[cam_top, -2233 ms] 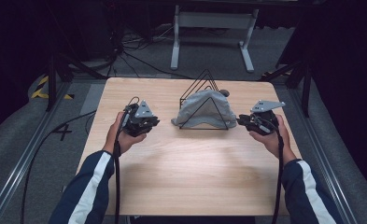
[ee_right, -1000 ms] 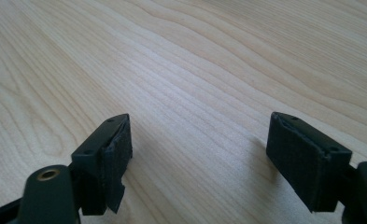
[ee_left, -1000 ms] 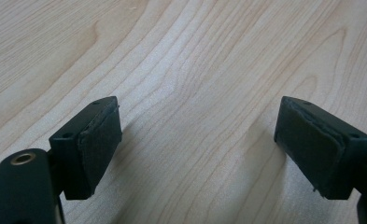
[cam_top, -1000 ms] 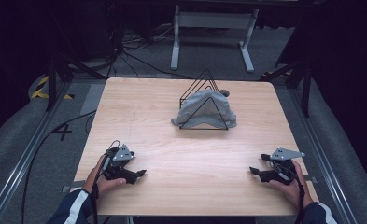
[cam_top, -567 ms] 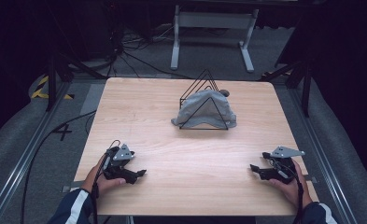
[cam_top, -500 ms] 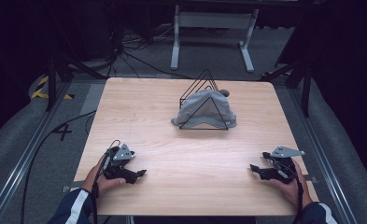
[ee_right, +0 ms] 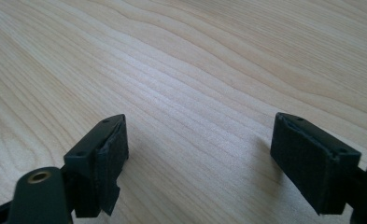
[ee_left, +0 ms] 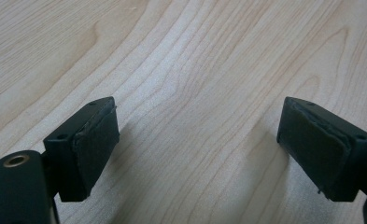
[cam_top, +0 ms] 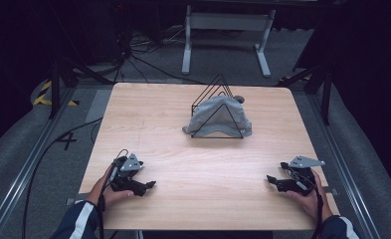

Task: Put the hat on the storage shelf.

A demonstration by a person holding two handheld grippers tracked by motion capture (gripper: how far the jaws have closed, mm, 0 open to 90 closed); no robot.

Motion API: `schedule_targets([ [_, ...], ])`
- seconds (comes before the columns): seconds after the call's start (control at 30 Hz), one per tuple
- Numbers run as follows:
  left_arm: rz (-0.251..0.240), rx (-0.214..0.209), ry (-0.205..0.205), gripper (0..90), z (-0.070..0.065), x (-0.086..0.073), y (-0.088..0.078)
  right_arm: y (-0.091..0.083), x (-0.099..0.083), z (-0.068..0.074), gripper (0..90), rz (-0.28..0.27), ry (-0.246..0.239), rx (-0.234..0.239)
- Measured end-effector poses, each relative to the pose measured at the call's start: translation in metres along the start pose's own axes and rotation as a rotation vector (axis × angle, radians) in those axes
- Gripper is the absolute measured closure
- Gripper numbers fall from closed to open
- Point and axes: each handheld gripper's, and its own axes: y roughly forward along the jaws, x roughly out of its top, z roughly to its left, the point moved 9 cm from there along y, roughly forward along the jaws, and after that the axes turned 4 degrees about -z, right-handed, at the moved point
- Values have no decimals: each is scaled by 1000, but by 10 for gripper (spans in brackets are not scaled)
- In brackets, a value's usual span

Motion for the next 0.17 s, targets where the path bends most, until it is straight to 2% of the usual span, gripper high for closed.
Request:
schedule_targets([
  [0.17, -1, 2, -3, 131, 0, 0, 0, 0, 0, 0, 194, 0, 2, -2],
])
